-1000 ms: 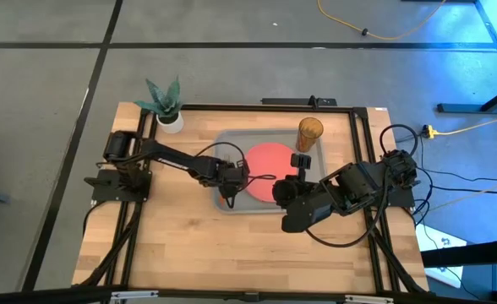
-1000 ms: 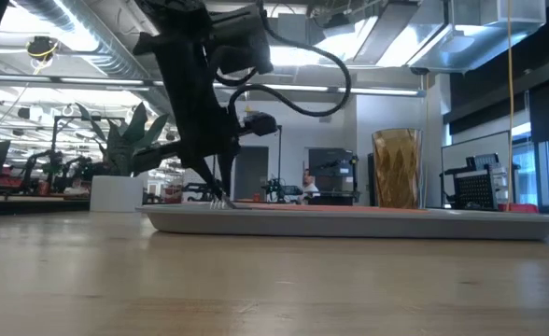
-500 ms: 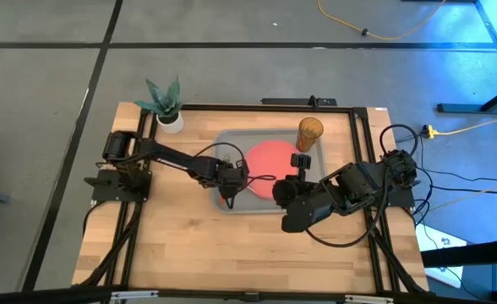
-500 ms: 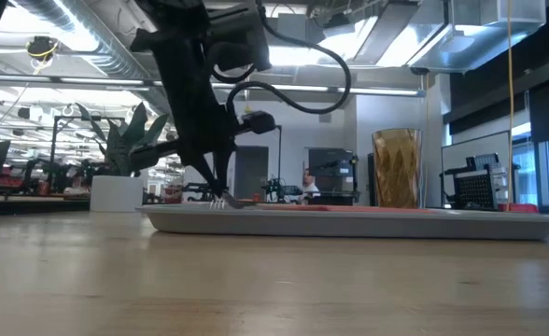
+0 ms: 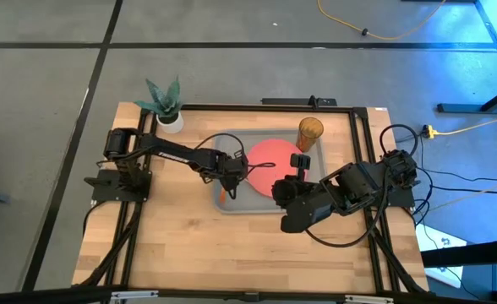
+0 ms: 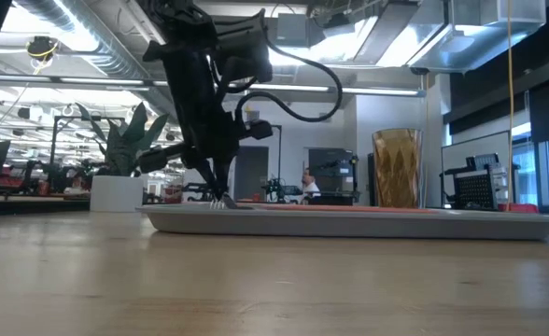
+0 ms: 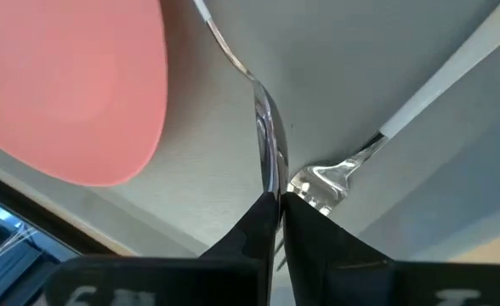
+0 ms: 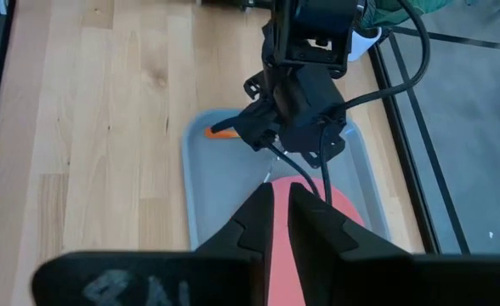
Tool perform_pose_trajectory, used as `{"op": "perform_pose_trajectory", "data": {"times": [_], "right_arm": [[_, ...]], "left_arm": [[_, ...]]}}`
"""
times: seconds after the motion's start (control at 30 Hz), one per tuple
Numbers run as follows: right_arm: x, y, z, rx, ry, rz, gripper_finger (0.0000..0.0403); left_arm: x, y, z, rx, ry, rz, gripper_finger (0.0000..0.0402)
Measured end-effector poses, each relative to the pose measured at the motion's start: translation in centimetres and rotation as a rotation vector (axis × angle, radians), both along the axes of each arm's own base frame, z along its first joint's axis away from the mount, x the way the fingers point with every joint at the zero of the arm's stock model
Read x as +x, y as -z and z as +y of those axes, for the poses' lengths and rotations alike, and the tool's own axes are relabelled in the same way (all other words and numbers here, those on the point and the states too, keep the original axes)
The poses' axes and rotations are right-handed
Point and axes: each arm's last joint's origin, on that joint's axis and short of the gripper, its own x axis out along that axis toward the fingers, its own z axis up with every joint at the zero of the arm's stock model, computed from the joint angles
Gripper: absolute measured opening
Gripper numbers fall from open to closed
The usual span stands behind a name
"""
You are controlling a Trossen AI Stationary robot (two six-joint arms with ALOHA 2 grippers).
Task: Pick and place plate/cup/fork/spoon on tray
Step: Put the orange spoon on the right side of the orange fork on the gray serving tray
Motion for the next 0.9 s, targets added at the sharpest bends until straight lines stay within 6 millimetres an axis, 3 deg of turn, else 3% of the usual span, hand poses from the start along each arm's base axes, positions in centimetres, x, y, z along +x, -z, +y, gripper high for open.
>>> {"op": "perform_pose_trajectory", "data": {"times": [0.47,0.9], "right_arm": [[0.11,-0.07,0.06,0.008,0.000,-0.014,0.0042],[0.11,-0.06,0.08,0.024,0.014,-0.019,0.0042]], "left_arm": [[-0.36,0.21,0.10,-0.034,-0.005,0.034,0.0004],[-0.36,0.23,0.11,-0.078,-0.079,-0.005,0.0038]]}}
